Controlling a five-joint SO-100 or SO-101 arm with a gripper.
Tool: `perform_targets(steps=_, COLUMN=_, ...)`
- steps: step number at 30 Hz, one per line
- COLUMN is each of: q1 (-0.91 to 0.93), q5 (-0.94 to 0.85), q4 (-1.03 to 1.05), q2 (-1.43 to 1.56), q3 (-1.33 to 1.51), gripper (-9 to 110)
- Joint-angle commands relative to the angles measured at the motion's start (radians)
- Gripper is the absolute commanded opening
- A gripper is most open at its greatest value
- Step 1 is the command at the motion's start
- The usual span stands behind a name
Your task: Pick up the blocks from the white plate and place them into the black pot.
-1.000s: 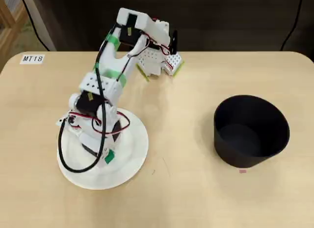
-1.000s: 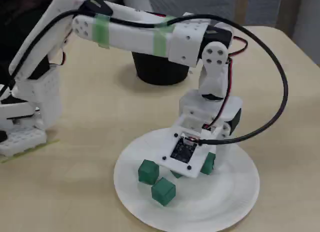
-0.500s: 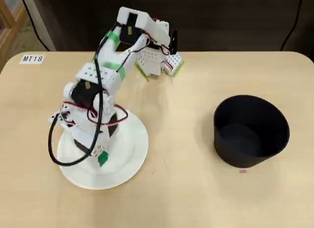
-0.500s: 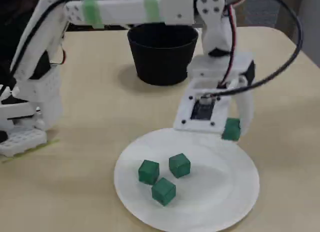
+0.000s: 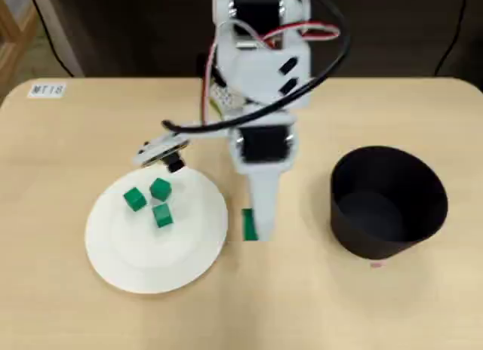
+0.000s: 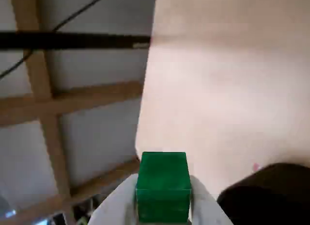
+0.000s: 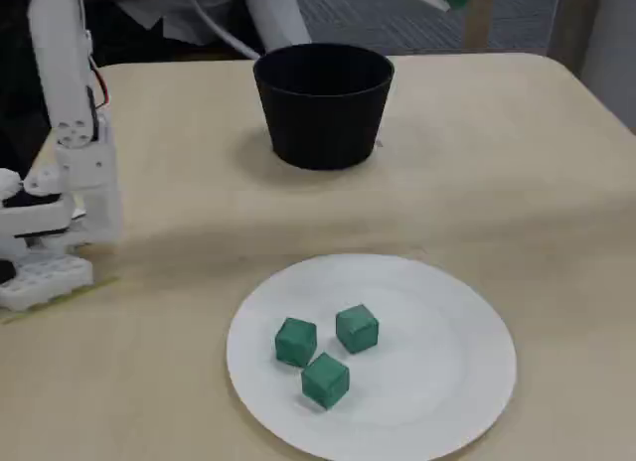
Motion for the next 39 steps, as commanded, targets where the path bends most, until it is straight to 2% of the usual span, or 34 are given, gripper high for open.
perform_targets(steps=1, q1=-0.132, q5=0.018, q4=-0.158, q2=0.143, q3=0.295, gripper=-2)
perform_targets(steps=9, q1=-0.333, q5=0.009, q4=-0.193, q2=0.120, q3=0.445, gripper=-2)
perform_targets(steps=24, q1=-0.388, q5=0.003, q4=-0.189, q2=0.058, q3=0.505, gripper=-2)
perform_targets(steps=25, q1=-0.385, q5=0.005, q4=-0.184, q2=0.060, q3=0.505, gripper=-2)
perform_targets(steps=30, q1=-0.374, q5=-0.023, q4=-0.135, q2=0.077, q3=0.505, gripper=22)
perform_targets(steps=36, q1=-0.367, q5=-0.020, q4=-0.126, q2=0.101, q3=0.505, gripper=24)
perform_targets(steps=39, q1=-0.350, q5=-0.017, q4=-0.124, q2=0.110, q3=0.503, gripper=18)
